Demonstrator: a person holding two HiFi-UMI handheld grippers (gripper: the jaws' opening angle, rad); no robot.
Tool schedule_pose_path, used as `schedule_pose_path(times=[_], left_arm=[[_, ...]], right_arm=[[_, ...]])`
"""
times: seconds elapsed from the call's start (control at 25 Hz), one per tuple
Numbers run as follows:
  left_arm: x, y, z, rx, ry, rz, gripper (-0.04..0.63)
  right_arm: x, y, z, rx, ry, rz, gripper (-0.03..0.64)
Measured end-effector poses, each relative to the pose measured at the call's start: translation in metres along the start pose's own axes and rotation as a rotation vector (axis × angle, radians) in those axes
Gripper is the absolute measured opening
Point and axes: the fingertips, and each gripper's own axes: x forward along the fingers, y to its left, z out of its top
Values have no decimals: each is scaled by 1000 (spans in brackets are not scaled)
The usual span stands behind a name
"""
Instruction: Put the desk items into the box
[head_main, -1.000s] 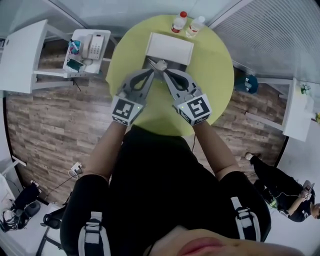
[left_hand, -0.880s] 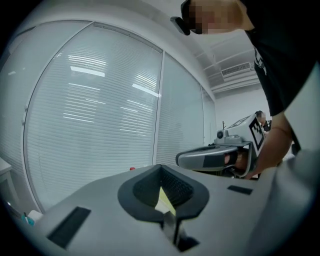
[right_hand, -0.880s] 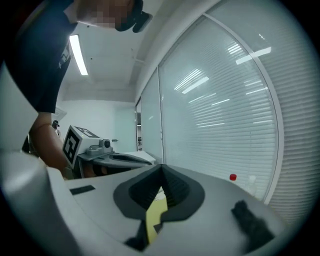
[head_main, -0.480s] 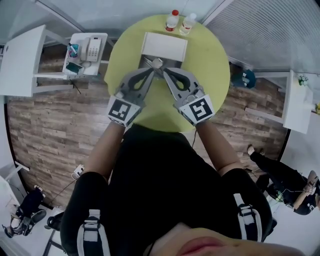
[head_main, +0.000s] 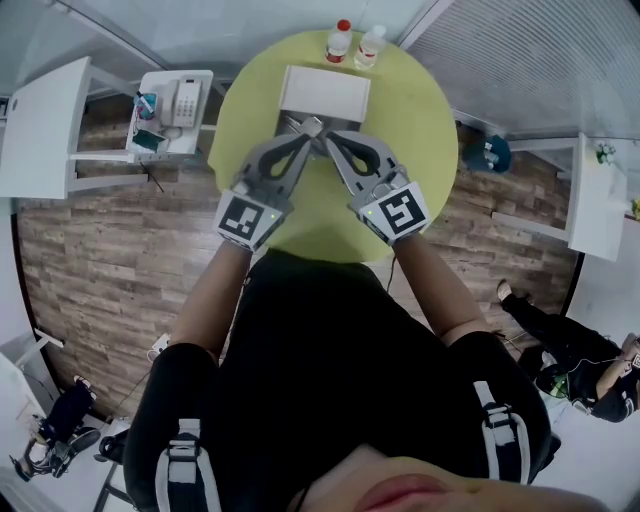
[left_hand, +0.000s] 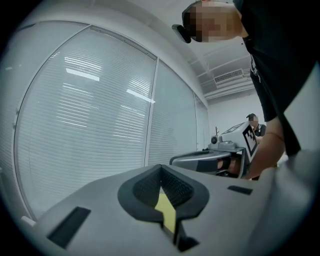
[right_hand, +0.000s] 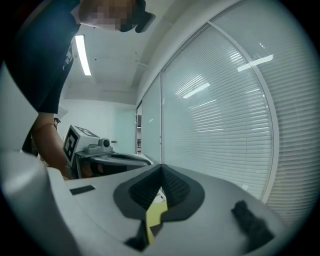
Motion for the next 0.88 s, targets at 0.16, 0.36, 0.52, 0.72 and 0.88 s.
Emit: schedule_pose_path(times=[0.16,0.36,0.52,0.72,0.88], left_arm=[[3,0,2,16,-1,-4,12],[7,0,2,30,4,-12,12],[7,-4,3,32,0,-15,12],[10,-3,5,31,-8,-14,12],[13,-6,8,14,-24,-12,12]], right_arm=[[-3,-3,3,4,-16,-6,15],[-4,-2,4,-10,-17,-6,15],[-5,1,9,-3,-48,-9,15],[-6,-2,4,-6,-21,-7,15],[-8,-3,11,9,-68,-14,15]])
